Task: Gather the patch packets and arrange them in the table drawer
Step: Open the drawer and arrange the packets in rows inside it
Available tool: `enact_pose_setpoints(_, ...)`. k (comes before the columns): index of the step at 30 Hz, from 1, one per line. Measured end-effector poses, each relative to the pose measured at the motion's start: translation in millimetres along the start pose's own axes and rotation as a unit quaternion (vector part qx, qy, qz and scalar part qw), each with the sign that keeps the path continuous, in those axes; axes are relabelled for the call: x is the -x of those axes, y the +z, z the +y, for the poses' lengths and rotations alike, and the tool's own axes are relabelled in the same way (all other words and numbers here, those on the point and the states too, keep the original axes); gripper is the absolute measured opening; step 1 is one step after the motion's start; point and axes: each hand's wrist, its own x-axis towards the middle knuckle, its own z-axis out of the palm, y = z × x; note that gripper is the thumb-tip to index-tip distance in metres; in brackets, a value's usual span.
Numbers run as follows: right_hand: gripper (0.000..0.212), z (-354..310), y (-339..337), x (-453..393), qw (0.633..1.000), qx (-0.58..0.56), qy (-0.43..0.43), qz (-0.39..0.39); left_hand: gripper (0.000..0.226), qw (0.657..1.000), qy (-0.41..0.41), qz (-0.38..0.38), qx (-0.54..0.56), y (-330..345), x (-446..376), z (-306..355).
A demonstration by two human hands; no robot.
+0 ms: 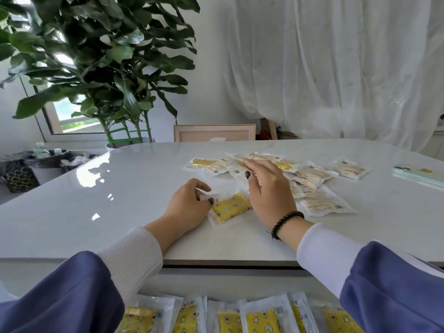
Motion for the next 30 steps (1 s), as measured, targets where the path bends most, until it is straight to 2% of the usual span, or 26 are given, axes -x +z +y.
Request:
enact_pose_setpoints(3, 0.029, 1, -1, 4, 0.999, 0.023, -0.020, -0.014, 0.019, 0.996, -0.043, 0.068, 0.032, -3, -1, 2)
enact_pose_setpoints(6, 0.024, -1, 2, 7, 0.993, 0.003, -0.079, -0.092, 0.025, 0.989, -0.068, 0.118, 0.059, -7, 0, 2)
enact_pose_setpoints(9, 0.029, -8, -1, 9, 0.968, -0.046, -0.046, -0.241, 0.018, 0.989, -0.093, 0.084, 0.079, -11, -2, 3)
enact_pose_setpoints(12, 0.035, -6, -7, 8, 0.938, -0.108, 0.045, -0.325, 0.040, 0.980, -0.130, -0.036, 0.146, -25, -4, 2)
enact_pose_setpoints(14, 0.032, -6, -10, 8, 0.924, -0.183, 0.091, -0.323, 0.046, 0.971, -0.130, -0.121, 0.157, -35, -5, 0)
enact_pose_setpoints(15, 0.033, -5, -10, 7, 0.935, -0.172, 0.082, -0.298, 0.050, 0.968, -0.120, -0.154, 0.156, -37, -5, -1)
enact_pose_setpoints(18, 0.039, 6, -5, -1, 0.990, -0.011, -0.020, -0.142, 0.063, 0.966, -0.099, -0.180, 0.158, -35, -4, -1)
enact_pose_setpoints(19, 0.040, 12, -4, -5, 0.994, 0.028, -0.022, -0.103, 0.066, 0.963, -0.095, -0.175, 0.179, -33, -3, -1)
enact_pose_setpoints(20, 0.043, 18, -5, -9, 0.993, 0.060, -0.003, -0.097, 0.066, 0.962, -0.092, -0.161, 0.199, -31, -2, -2)
enact_pose_setpoints(21, 0.049, 23, -6, -13, 0.987, 0.087, 0.033, -0.129, 0.063, 0.962, -0.090, -0.140, 0.215, -30, -2, -3)
enact_pose_setpoints(23, 0.066, 29, -6, -16, 0.951, 0.136, 0.111, -0.257, 0.045, 0.960, -0.081, -0.102, 0.249, -30, 0, -5)
enact_pose_setpoints(25, 0.070, 32, -2, -15, 0.919, 0.174, 0.136, -0.325, 0.027, 0.953, -0.085, -0.072, 0.282, -32, 2, -8)
enact_pose_setpoints(30, 0.045, 30, -1, -13, 0.930, 0.218, 0.108, -0.277, 0.022, 0.926, -0.126, -0.047, 0.352, -38, 0, -10)
